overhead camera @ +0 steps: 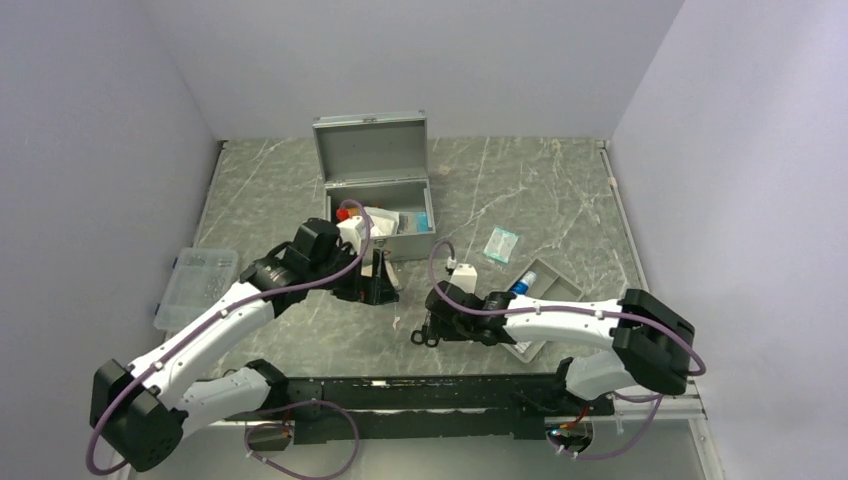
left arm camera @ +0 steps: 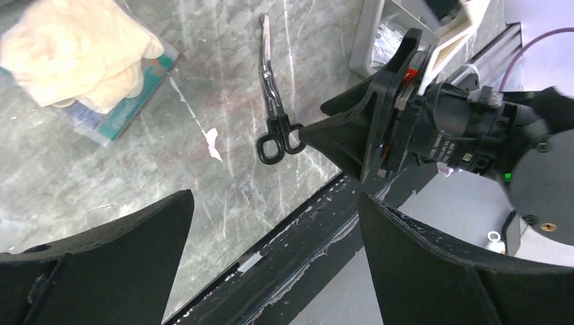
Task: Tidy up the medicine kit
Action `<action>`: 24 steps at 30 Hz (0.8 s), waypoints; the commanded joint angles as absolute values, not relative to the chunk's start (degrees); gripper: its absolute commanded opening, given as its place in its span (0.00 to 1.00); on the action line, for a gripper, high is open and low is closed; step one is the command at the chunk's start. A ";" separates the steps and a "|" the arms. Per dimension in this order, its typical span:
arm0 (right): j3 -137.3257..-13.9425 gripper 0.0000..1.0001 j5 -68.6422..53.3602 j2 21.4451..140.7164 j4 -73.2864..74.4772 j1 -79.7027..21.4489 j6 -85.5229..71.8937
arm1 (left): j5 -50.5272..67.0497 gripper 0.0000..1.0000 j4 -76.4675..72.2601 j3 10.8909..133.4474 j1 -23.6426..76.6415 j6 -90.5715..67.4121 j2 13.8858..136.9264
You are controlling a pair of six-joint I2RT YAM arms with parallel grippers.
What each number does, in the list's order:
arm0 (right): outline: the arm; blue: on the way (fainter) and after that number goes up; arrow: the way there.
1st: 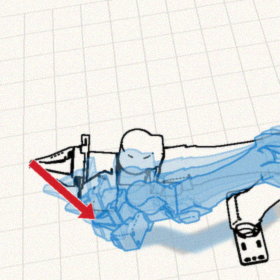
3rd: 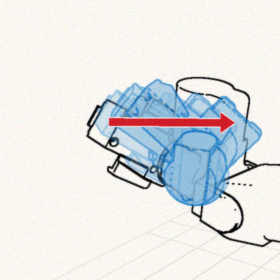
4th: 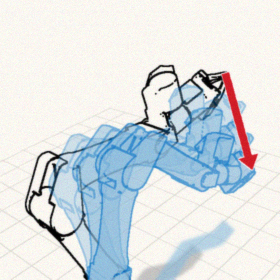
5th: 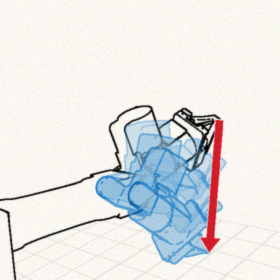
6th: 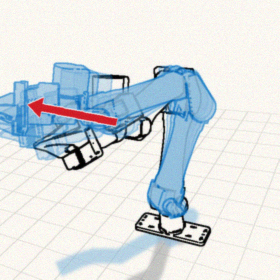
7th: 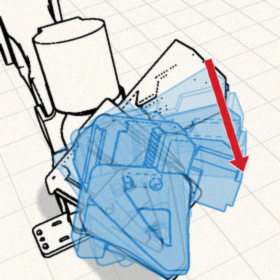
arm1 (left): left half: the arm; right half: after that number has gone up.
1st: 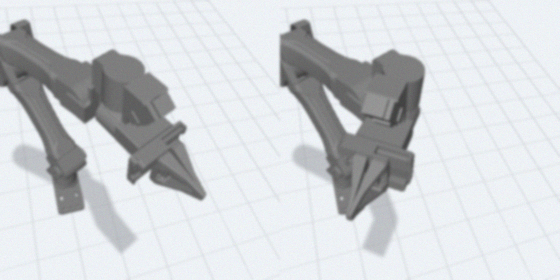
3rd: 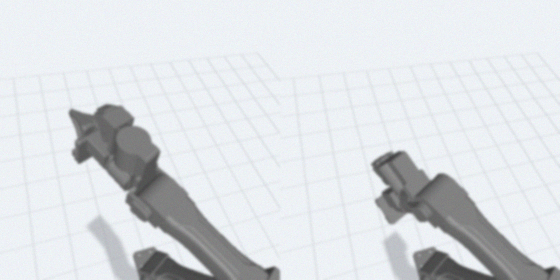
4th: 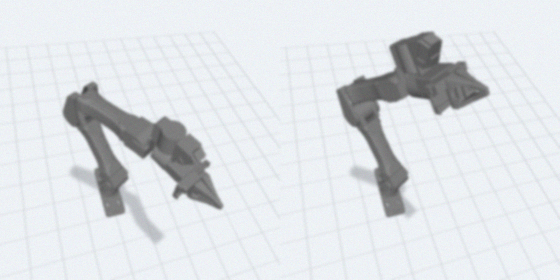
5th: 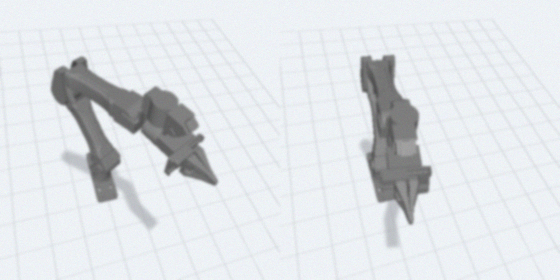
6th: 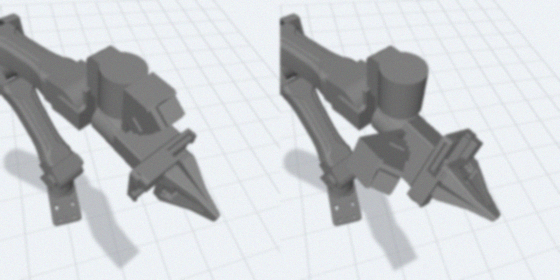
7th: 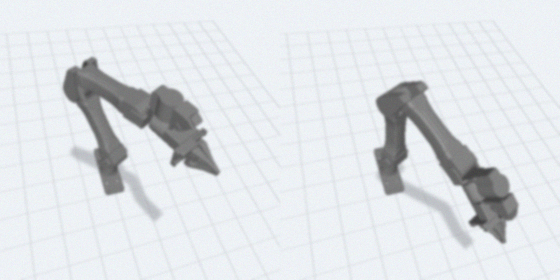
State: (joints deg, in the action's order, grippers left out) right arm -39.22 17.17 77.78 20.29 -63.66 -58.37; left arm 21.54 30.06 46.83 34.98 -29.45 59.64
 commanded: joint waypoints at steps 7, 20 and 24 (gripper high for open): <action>-42.54 0.48 16.42 82.61 21.92 -67.06 -64.09 | 14.15 0.99 35.03 47.13 34.46 -27.57 50.35; -45.60 0.27 18.31 88.67 28.58 -68.30 -72.23 | 17.84 0.99 33.03 42.83 33.99 -27.78 48.16; -45.60 0.23 19.50 88.84 29.96 -68.29 -74.14 | 19.31 0.99 30.52 41.17 34.01 -29.33 48.79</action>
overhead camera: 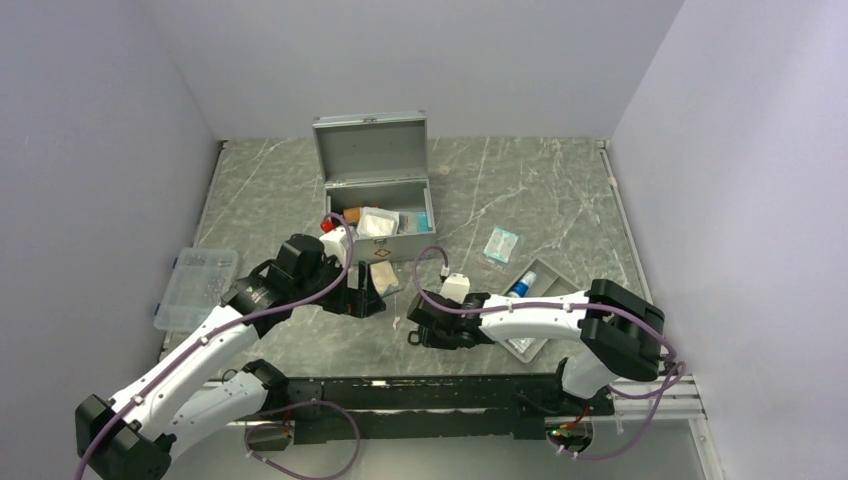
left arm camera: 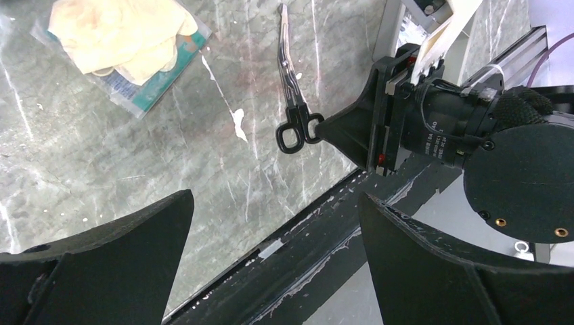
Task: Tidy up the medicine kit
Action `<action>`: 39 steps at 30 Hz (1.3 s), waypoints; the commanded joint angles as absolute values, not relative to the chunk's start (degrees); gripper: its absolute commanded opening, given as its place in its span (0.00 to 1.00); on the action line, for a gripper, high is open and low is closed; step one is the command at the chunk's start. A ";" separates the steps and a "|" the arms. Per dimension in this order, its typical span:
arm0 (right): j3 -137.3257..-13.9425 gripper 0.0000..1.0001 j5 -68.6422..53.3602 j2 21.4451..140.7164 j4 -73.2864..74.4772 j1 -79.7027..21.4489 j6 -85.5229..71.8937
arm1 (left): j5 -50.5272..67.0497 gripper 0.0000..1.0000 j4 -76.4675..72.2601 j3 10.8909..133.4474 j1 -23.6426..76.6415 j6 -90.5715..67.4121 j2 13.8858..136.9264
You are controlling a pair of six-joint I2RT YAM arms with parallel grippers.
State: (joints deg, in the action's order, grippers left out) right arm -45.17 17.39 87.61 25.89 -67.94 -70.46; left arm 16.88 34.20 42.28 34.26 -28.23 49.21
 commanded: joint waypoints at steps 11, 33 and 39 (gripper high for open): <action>-47.06 0.21 20.26 91.07 32.15 -68.26 -74.90 | 22.11 0.99 25.79 37.04 33.96 -31.75 50.74; -43.82 0.00 21.06 89.52 28.95 -68.55 -74.24 | 28.13 0.99 17.19 27.41 34.31 -37.99 53.28; -41.44 0.00 19.90 87.36 25.91 -68.47 -73.89 | 31.54 0.99 11.78 25.75 36.08 -40.04 58.35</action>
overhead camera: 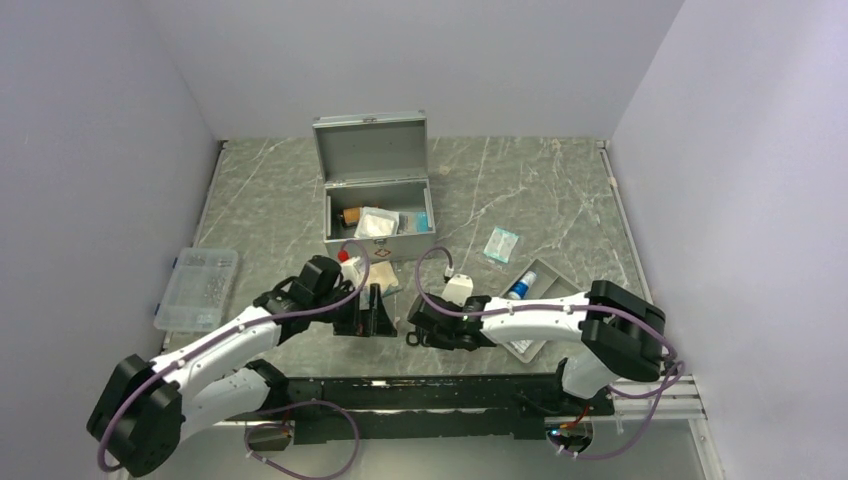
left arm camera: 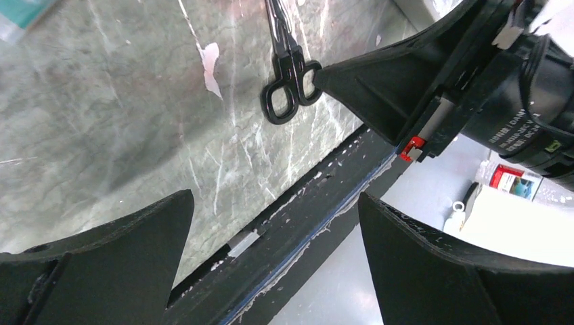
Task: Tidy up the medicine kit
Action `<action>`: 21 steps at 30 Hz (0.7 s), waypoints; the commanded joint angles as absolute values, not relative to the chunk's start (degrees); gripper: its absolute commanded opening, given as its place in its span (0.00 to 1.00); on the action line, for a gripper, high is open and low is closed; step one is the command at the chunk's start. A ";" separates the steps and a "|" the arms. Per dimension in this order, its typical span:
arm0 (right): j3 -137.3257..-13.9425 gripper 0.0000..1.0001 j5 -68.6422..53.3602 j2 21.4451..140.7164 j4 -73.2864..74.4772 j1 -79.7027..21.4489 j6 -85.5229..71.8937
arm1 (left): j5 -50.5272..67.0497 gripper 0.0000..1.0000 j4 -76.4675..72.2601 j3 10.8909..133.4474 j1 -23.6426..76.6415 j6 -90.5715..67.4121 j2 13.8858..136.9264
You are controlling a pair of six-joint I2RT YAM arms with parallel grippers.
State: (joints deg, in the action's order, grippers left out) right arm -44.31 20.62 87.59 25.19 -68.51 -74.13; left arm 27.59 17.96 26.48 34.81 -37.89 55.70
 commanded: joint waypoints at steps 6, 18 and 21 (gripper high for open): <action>-37.97 0.00 18.70 83.89 21.56 -68.10 -73.30 | 34.31 0.99 6.22 25.30 37.07 -41.92 62.89; -31.07 0.00 16.22 76.98 12.56 -67.11 -71.26 | 36.18 0.99 -1.29 26.24 40.53 -45.50 71.18; -28.86 0.00 14.91 75.58 9.89 -66.31 -70.99 | 36.24 0.99 -2.90 26.37 41.27 -46.36 73.06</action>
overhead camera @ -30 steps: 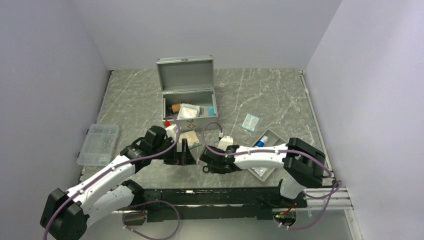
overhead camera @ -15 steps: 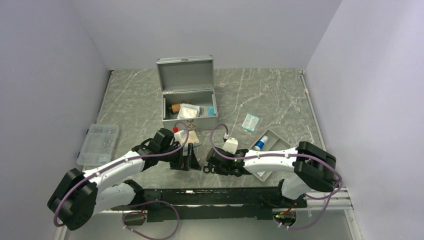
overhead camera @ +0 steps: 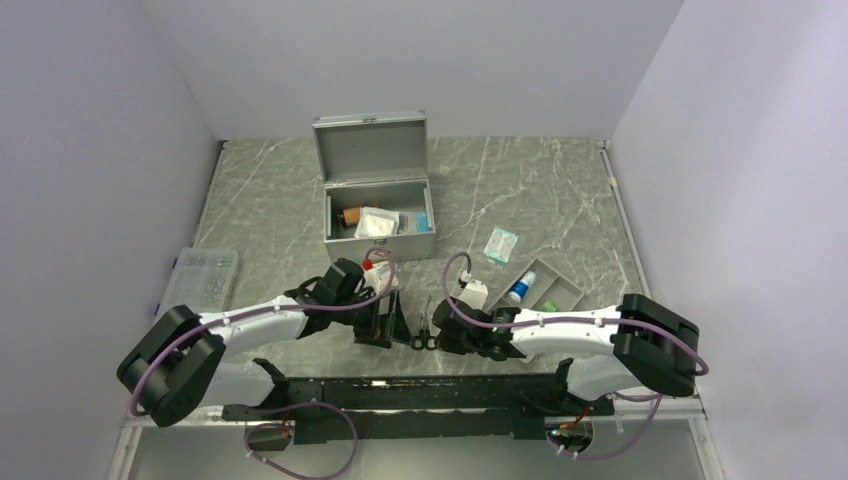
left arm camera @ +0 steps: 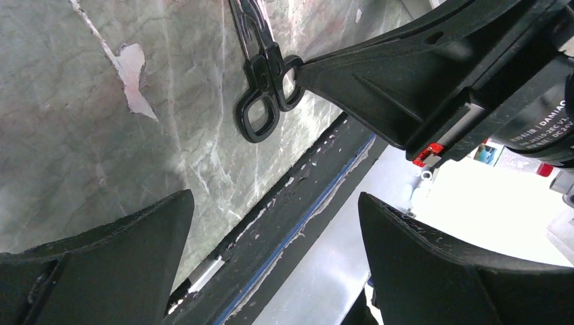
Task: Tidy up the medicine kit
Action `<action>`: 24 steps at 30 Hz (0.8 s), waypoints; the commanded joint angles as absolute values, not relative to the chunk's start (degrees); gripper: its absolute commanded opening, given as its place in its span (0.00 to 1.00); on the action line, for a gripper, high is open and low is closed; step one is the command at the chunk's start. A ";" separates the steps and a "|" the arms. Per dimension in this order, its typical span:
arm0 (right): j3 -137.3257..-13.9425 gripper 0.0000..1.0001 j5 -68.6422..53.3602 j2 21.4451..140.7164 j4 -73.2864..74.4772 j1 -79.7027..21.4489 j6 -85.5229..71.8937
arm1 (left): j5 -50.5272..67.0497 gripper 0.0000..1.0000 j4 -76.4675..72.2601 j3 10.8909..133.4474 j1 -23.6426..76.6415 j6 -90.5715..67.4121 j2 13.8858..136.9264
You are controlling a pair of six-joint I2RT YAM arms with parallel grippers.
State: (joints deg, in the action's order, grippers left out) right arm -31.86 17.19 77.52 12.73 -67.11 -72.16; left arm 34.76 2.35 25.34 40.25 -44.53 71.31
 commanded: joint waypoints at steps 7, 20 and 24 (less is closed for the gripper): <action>-26.47 0.00 12.85 74.03 5.16 -65.56 -69.23 | 37.72 0.91 -9.39 26.15 43.00 -49.78 78.34; -20.67 0.00 7.19 72.54 -4.52 -61.91 -67.46 | 36.82 0.82 -12.80 27.86 44.21 -52.43 83.05; -18.97 0.00 4.75 72.89 -7.65 -60.65 -66.96 | 37.07 0.78 -14.74 27.65 44.63 -53.52 84.45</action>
